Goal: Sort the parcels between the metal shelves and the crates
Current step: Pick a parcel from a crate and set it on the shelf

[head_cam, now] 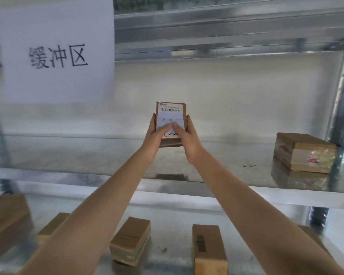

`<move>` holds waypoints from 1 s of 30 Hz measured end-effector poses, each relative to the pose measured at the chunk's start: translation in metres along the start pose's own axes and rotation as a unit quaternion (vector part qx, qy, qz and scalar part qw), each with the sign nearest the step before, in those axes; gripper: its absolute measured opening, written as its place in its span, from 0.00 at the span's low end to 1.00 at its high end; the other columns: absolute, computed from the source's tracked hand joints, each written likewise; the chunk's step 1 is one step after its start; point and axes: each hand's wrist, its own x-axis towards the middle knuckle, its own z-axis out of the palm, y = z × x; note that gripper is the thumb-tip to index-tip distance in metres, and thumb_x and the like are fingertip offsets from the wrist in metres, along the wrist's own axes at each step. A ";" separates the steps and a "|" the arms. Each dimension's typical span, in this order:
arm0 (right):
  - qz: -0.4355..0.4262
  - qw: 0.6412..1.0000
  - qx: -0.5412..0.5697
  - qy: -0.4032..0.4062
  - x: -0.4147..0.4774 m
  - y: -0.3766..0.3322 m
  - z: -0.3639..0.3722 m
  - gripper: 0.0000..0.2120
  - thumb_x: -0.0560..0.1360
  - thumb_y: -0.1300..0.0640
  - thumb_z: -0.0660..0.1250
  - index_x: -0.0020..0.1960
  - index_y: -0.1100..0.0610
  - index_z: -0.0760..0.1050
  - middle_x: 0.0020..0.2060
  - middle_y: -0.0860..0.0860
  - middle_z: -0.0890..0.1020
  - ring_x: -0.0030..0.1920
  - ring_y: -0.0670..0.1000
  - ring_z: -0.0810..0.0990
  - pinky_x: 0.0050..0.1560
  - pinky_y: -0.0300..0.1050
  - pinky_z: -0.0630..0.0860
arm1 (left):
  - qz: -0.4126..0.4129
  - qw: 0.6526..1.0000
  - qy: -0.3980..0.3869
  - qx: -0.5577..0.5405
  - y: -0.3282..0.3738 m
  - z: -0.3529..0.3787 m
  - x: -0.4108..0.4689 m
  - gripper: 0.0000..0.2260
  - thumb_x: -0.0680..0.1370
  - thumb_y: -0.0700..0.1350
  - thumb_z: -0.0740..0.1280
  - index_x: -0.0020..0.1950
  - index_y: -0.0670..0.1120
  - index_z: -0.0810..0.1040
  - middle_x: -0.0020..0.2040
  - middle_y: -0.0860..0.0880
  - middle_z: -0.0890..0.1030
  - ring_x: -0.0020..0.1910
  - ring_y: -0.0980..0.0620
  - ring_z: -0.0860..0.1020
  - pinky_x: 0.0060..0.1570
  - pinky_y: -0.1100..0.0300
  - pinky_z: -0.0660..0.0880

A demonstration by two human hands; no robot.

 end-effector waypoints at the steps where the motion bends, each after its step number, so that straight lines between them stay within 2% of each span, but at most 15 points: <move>1: 0.004 1.000 0.003 -0.014 0.003 0.008 0.016 0.20 0.82 0.62 0.63 0.73 0.57 0.67 0.64 0.56 0.80 0.59 0.51 0.82 0.52 0.36 0.79 | 0.000 1.000 0.017 0.002 0.001 -0.017 -0.003 0.23 0.81 0.40 0.63 0.76 0.51 0.65 0.66 0.49 0.76 0.57 0.55 0.79 0.49 0.66 0.79; 4: 0.016 0.998 0.018 -0.057 0.008 0.034 0.074 0.19 0.82 0.63 0.63 0.72 0.59 0.67 0.64 0.56 0.79 0.58 0.50 0.81 0.51 0.35 0.79 | -0.008 0.998 0.065 0.019 0.006 -0.078 -0.015 0.23 0.81 0.41 0.64 0.76 0.51 0.65 0.67 0.49 0.77 0.57 0.54 0.79 0.51 0.63 0.78; 9: 0.048 0.985 0.044 -0.160 0.008 0.084 0.210 0.20 0.81 0.63 0.63 0.72 0.60 0.66 0.65 0.58 0.78 0.61 0.54 0.79 0.56 0.39 0.79 | 0.001 0.988 0.150 0.023 0.025 -0.212 -0.057 0.20 0.81 0.38 0.63 0.73 0.49 0.69 0.61 0.47 0.80 0.52 0.55 0.83 0.44 0.59 0.81; 12: 0.064 0.974 0.061 -0.210 -0.002 0.108 0.303 0.19 0.81 0.64 0.63 0.71 0.61 0.66 0.65 0.60 0.78 0.60 0.56 0.80 0.56 0.40 0.79 | 0.002 0.978 0.207 0.040 0.042 -0.300 -0.087 0.19 0.80 0.37 0.64 0.71 0.47 0.71 0.61 0.46 0.81 0.55 0.50 0.83 0.48 0.53 0.82; 15: 0.088 0.960 0.079 -0.255 -0.023 0.129 0.400 0.19 0.82 0.63 0.62 0.72 0.61 0.66 0.64 0.60 0.78 0.57 0.53 0.80 0.51 0.38 0.80 | 0.007 0.965 0.254 0.061 0.061 -0.389 -0.124 0.17 0.81 0.35 0.62 0.67 0.48 0.71 0.58 0.46 0.81 0.52 0.50 0.82 0.50 0.54 0.82; 17: 0.105 0.951 0.086 -0.279 -0.041 0.141 0.462 0.19 0.82 0.61 0.62 0.72 0.58 0.67 0.64 0.57 0.78 0.56 0.51 0.80 0.49 0.37 0.79 | -0.008 0.957 0.280 0.070 0.077 -0.444 -0.151 0.17 0.81 0.37 0.64 0.68 0.51 0.71 0.57 0.48 0.81 0.52 0.49 0.82 0.43 0.57 0.82; 19: 0.113 0.942 0.093 -0.301 -0.060 0.151 0.520 0.19 0.83 0.60 0.62 0.73 0.56 0.67 0.65 0.54 0.78 0.60 0.50 0.79 0.51 0.37 0.77 | -0.013 0.951 0.298 0.083 0.089 -0.497 -0.177 0.19 0.81 0.39 0.65 0.71 0.51 0.70 0.60 0.47 0.81 0.53 0.49 0.83 0.41 0.59 0.81; 20: 0.118 0.938 0.094 -0.313 -0.069 0.155 0.546 0.19 0.83 0.59 0.62 0.73 0.54 0.66 0.64 0.52 0.78 0.60 0.50 0.78 0.51 0.37 0.76 | -0.012 0.948 0.305 0.092 0.094 -0.522 -0.190 0.20 0.81 0.39 0.65 0.72 0.50 0.70 0.61 0.46 0.81 0.54 0.49 0.83 0.42 0.59 0.81; 24: 0.144 0.918 0.101 -0.355 -0.095 0.174 0.637 0.18 0.83 0.59 0.61 0.73 0.54 0.66 0.59 0.49 0.78 0.51 0.40 0.77 0.41 0.31 0.73 | -0.008 0.931 0.345 0.122 0.109 -0.606 -0.229 0.21 0.81 0.38 0.64 0.74 0.46 0.67 0.64 0.42 0.78 0.56 0.47 0.80 0.43 0.62 0.80; 27: 0.146 0.905 0.110 -0.385 -0.105 0.201 0.698 0.19 0.83 0.61 0.61 0.73 0.56 0.66 0.61 0.51 0.78 0.51 0.41 0.79 0.41 0.30 0.76 | -0.006 0.915 0.380 0.134 0.111 -0.664 -0.250 0.21 0.81 0.36 0.63 0.74 0.44 0.66 0.66 0.40 0.77 0.60 0.43 0.79 0.50 0.61 0.81; 30: 0.161 0.887 0.115 -0.416 -0.111 0.232 0.757 0.19 0.83 0.62 0.61 0.73 0.56 0.66 0.61 0.52 0.79 0.52 0.41 0.79 0.40 0.29 0.77 | -0.016 0.900 0.413 0.139 0.106 -0.718 -0.268 0.18 0.82 0.38 0.63 0.71 0.49 0.68 0.63 0.45 0.79 0.59 0.47 0.80 0.50 0.62 0.81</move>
